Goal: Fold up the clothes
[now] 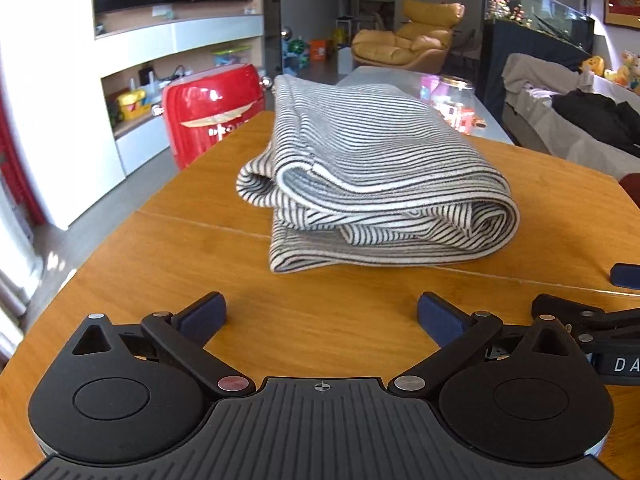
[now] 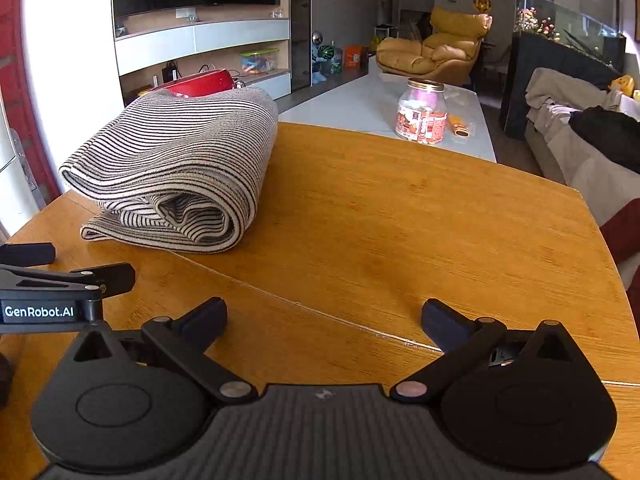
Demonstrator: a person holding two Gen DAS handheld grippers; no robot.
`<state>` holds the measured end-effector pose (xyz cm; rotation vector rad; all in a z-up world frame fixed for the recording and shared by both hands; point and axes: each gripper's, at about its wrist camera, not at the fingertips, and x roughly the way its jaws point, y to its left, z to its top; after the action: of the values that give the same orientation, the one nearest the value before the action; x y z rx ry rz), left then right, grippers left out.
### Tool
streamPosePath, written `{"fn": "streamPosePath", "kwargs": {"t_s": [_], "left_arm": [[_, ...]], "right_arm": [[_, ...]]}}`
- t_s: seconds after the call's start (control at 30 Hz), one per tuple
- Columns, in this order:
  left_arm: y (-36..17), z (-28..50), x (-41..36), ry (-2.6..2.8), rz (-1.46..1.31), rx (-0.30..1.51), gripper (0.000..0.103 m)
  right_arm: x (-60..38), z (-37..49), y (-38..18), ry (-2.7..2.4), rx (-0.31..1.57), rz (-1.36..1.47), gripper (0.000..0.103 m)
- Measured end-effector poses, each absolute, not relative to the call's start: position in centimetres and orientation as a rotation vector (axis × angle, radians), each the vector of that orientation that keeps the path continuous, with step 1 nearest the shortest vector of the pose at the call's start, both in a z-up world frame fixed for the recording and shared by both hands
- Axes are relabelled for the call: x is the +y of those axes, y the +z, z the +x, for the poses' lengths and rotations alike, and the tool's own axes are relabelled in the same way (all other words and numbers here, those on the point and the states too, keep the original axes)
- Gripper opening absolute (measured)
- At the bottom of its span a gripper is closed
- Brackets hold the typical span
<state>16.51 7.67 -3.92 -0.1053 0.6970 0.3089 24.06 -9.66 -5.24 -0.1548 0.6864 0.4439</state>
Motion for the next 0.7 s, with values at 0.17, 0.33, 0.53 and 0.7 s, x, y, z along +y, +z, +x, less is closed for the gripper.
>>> {"fn": "streamPosePath", "kwargs": {"t_s": [0.17, 0.33, 0.53, 0.7], "left_arm": [[-4.08, 17.12, 7.74, 0.297, -0.103, 0.698, 0.103], [-4.1, 17.33, 7.78, 0.298, -0.104, 0.698, 0.103], [-4.13, 17.43, 7.79, 0.298, -0.104, 0.698, 0.103], [-4.16, 17.43, 7.81, 0.298, -0.104, 0.697, 0.103]], "right_arm": [[-9.78, 24.2, -5.18, 0.443, 0.687, -0.154, 0.103], [-9.73, 24.12, -5.2, 0.443, 0.686, -0.154, 0.103], [-9.74, 24.15, -5.2, 0.443, 0.687, -0.154, 0.103], [-9.68, 24.1, -5.15, 0.443, 0.687, -0.154, 0.103]]}}
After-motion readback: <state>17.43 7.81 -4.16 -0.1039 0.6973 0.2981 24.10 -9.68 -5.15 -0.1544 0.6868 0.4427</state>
